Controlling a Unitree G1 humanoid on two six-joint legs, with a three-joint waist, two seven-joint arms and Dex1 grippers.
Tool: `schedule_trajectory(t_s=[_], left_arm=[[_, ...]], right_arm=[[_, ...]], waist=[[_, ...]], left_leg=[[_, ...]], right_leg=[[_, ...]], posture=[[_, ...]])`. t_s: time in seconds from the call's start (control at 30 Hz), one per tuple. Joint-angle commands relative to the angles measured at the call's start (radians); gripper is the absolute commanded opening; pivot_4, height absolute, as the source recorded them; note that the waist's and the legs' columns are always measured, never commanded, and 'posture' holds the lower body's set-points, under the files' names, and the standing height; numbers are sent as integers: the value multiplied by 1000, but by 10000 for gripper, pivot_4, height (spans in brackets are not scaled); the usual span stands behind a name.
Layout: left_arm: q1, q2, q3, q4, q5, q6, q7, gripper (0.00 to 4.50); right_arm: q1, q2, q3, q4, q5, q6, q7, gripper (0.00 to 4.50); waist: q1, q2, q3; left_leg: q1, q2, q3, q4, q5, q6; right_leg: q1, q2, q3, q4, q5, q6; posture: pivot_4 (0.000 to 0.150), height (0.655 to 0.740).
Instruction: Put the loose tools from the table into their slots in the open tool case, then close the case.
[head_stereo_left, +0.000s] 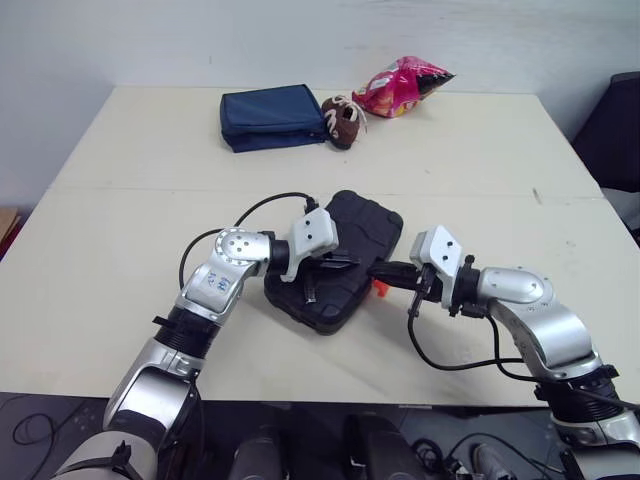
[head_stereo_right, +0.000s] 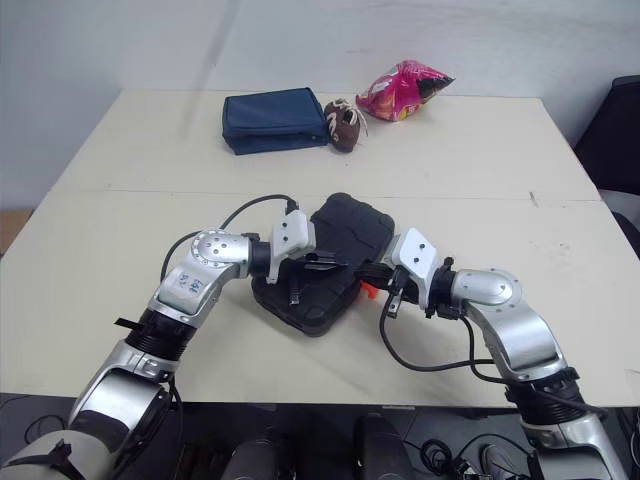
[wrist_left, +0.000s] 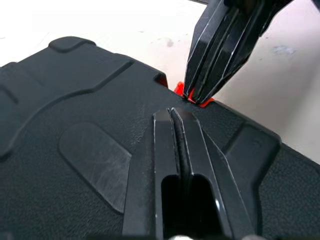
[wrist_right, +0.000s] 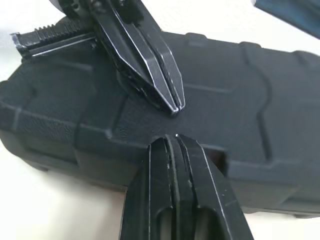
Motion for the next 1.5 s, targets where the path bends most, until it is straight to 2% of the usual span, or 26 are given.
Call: schedule_trajectory(t_s=[0.03,0.13,0.33,0.47,0.57,0.6,0.7,0.8,0.93,1.07,1.23,1.37,1.5], left_arm=[[40,20,-16,70,46,30,5,150],[43,33,-19,90,59,1,-7,150],[21,-16,24,97,30,8,28,150],[25,-23,30,94,39,11,44,150],[27,-27,26,89,48,15,59,150],[27,-28,21,86,53,16,63,150],[15,-33,-17,111,121,-6,99,150],[13,-45,-42,132,139,-8,75,150],[21,-64,-38,183,159,-28,99,150],[19,-80,-23,198,150,-28,103,150],[51,-69,-66,220,181,-64,70,150],[45,-77,-68,276,183,-97,51,150],[50,-79,-40,275,168,-73,63,150]], right_arm=[[-5,-3,13,-2,-19,17,-4,0],[34,-29,8,-16,-20,19,20,0],[93,-151,-45,20,-9,10,102,0],[157,-188,-112,-19,70,72,141,0],[195,-189,-100,-13,47,61,134,0],[196,-174,-85,1,28,49,118,0],[137,-18,-18,171,-26,-23,40,0],[71,62,8,274,-82,-106,12,0],[-34,186,-37,285,-10,-77,-27,0],[-53,193,-45,299,-25,-86,-15,0],[-77,168,-94,191,111,4,90,0],[-108,155,-84,196,99,17,106,0],[-129,137,-65,214,68,20,116,0]], waist=[[-1,0,-1],[-5,0,-1],[-3,0,-1],[2,1,-1],[3,1,-1],[3,1,-1],[2,-4,-5],[-3,0,-10],[1,1,-13],[-6,2,-14],[-14,4,-15],[-17,6,-16],[-11,7,-23]], left_leg=[[2,0,0,0,0,0],[7,0,0,-1,0,0],[11,1,-2,-3,-1,-1],[11,1,-3,-3,-1,0],[11,1,-3,-3,-1,0],[12,1,-3,-3,-1,0],[13,1,-4,-3,-1,-1],[13,1,-4,-3,-1,-1],[13,0,-5,-3,-1,0],[13,1,-5,-3,-1,0],[13,2,-4,-5,-2,-1],[15,3,-3,-5,-2,-2],[24,2,-1,-13,-3,-3]], right_leg=[[1,0,0,0,0,0],[6,-1,1,0,0,0],[12,-1,-1,-4,0,-1],[13,-1,-2,-4,0,-1],[13,-1,-2,-4,0,0],[14,-1,-2,-4,0,-1],[15,-1,-2,-4,0,0],[16,-1,-2,-4,0,0],[16,-2,-3,-5,0,0],[16,-2,-3,-4,0,0],[14,-1,-3,-4,-1,-1],[15,-1,-3,-4,-1,-2],[20,-1,-1,-6,-1,-3]], posture=[[1500,7400],[1500,7400],[1500,7400],[1500,7400],[1500,7400],[1500,7400],[1500,7400],[1500,7400],[1500,7400],[1500,7400],[1500,7400],[1500,7400],[1500,7400]])
